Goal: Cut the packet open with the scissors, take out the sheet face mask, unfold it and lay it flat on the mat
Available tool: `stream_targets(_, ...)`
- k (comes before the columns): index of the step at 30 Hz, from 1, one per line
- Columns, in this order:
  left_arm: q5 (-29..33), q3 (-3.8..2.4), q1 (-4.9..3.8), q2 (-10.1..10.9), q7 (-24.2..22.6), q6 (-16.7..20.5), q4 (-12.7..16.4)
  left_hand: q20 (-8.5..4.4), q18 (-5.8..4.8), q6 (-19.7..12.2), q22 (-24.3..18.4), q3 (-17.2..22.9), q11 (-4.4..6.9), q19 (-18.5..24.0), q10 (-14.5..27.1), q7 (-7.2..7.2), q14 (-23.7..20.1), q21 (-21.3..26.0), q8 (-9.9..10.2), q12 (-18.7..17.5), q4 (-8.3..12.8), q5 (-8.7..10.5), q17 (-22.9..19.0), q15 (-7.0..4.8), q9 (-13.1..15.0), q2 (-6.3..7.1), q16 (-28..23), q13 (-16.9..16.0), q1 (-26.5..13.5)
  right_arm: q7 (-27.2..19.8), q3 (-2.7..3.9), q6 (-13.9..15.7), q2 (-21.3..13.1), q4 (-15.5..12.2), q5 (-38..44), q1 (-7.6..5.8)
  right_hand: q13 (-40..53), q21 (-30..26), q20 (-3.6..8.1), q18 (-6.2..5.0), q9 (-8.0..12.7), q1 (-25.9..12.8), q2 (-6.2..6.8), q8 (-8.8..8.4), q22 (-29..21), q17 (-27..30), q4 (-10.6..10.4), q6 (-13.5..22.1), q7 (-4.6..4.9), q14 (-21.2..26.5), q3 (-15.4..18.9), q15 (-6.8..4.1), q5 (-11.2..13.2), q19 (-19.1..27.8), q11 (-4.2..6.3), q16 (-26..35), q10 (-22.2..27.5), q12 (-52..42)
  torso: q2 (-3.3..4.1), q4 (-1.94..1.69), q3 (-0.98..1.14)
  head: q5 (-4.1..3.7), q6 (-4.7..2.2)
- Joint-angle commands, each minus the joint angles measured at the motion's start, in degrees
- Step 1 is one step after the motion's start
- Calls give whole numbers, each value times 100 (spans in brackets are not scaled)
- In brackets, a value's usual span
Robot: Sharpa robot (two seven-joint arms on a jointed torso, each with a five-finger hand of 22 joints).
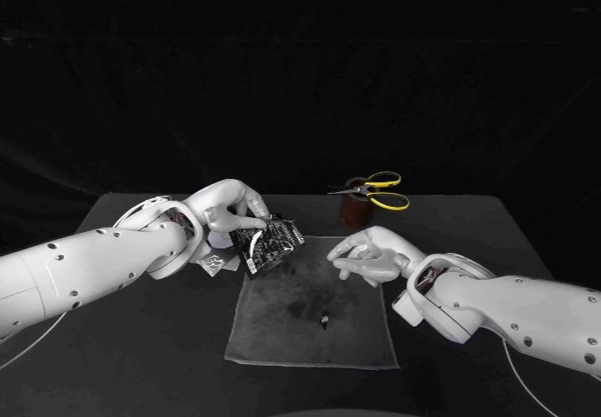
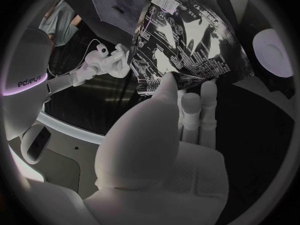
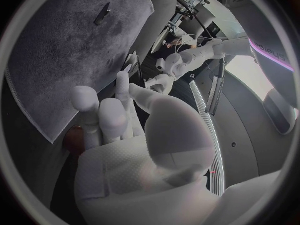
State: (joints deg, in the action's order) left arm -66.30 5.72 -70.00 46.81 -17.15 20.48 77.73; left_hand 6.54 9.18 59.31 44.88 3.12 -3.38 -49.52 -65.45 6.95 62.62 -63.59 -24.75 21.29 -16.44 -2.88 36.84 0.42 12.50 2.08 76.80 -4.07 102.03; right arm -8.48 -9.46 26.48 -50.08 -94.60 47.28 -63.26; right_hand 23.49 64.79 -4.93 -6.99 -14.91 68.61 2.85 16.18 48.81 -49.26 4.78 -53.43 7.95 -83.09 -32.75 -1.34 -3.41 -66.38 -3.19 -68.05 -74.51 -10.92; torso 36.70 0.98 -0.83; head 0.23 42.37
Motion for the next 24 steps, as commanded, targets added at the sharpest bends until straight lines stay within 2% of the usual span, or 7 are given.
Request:
stream_targets(1, 511, -8, 1, 58, -770, 241, 138, 3, 123, 7, -45, 44, -20, 99, -14, 5, -60, 65, 31, -42, -6, 14, -33, -8, -10, 45, -33, 5, -1, -470, 16, -221, -116, -98, -742, -43, -6, 9, -15, -102, -10, -30, -58, -25, 52, -54, -81, 1, 31, -6, 10, 16, 22, -21, 5, -55, -84, 29, -8, 3, 2, -18, 6)
stream_targets(6, 734, -5, 40, 143, -1132, 378, 315, 9, 121, -2, -46, 78, -28, 135, -20, 17, -101, 76, 61, -77, 5, 14, -71, -1, -19, 64, -48, 6, 35, -391, 35, -485, -287, -199, -1046, -152, 215, 154, 34, -66, -43, -68, -132, -24, 296, -265, -225, -62, -49, -73, 61, -54, -3, -176, 95, -232, -590, -230, -3, 2, 2, -40, 13)
stream_targets(10, 827, -3, 140, 175, -1348, 458, 433, 13, 119, -3, -46, 92, -34, 155, -25, 22, -135, 82, 74, -94, 4, 14, -106, 4, -23, 74, -63, 6, 47, -237, 43, -735, -338, -280, -1147, -242, 628, 234, 79, -40, -74, -135, -196, -26, 438, -548, -372, -123, -105, -135, 127, -101, -22, -263, 144, -442, -789, -574, 0, -5, 4, -52, 42)
stream_targets(13, 865, -2, 225, 176, -1457, 501, 498, 15, 119, -4, -45, 98, -37, 165, -26, 25, -140, 85, 81, -103, 3, 14, -103, 6, -25, 82, -65, 7, 50, -105, 46, -861, -332, -335, -1159, -292, 1052, 262, 97, -29, -92, -176, -210, -52, 505, -778, -470, -138, -115, -171, 171, -109, -41, -300, 161, -610, -771, -880, 3, -5, 1, -56, 55)
stream_targets(15, 883, -2, 288, 166, -1515, 523, 536, 18, 118, -9, -44, 105, -42, 176, -25, 28, -146, 87, 92, -116, 3, 14, -99, 10, -28, 92, -65, 7, 55, 7, 48, -905, -303, -366, -1126, -326, 1693, 299, 101, -16, -111, -189, -237, -72, 584, -1013, -544, -153, -127, -205, 184, -112, -58, -347, 173, -770, -748, -1490, 1, -4, -4, -67, 75)
stream_targets(24, 922, -2, 507, 83, -1635, 516, 523, 34, 117, -47, -36, 147, -71, 220, -4, 53, -205, 88, 150, -191, -2, 14, -147, 33, -46, 126, -80, 13, 74, 261, 57, -970, -164, -437, -1056, -465, 2366, 313, 96, -11, -138, -284, -297, -108, 644, -1225, -726, -163, -115, -228, 188, -104, -135, -377, 154, -926, -671, -2080, 3, -10, -11, -96, 129)
